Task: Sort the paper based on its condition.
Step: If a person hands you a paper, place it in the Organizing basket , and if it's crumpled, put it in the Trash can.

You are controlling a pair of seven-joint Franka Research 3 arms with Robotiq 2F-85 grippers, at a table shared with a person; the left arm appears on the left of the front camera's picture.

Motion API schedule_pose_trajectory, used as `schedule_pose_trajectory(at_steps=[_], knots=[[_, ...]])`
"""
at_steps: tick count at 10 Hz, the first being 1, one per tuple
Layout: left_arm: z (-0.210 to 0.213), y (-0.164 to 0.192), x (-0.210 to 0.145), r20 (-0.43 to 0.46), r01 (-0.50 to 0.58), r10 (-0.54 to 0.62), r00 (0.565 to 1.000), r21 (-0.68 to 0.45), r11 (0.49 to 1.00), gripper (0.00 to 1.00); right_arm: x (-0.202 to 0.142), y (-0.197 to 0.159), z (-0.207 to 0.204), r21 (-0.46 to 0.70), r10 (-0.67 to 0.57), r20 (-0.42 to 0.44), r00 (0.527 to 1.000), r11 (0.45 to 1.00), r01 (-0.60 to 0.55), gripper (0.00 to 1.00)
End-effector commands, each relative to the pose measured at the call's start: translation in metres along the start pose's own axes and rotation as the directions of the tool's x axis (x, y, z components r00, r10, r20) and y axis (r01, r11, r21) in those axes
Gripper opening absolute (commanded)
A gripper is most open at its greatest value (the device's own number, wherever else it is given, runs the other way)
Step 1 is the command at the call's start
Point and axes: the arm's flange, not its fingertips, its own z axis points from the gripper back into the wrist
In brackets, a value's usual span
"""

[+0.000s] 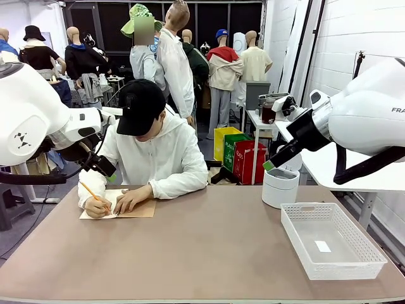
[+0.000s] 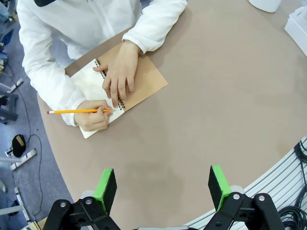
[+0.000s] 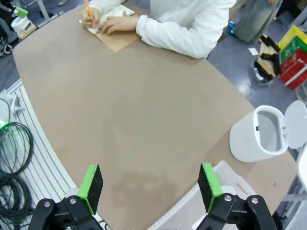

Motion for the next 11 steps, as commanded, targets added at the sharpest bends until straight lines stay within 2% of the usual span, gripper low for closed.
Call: schedule_pose_trajectory(at_steps=[1,11], knots=[[0.0008,0.0007,0.0003,0.007,-0.004,0.004,1.000,0.000,1.000,1.00,0.0000,-0.0001,0.0002,0.003,-0.003,0.002,1.000,1.000,0.003,1.00],[0.0008,0.0007,0.0003,0.007,-0.004,0.004,1.000,0.000,1.000,1.00,0.0000,-0.0001,0.0002,0.003,-0.003,0.002,1.000,1.000,0.003,1.00]])
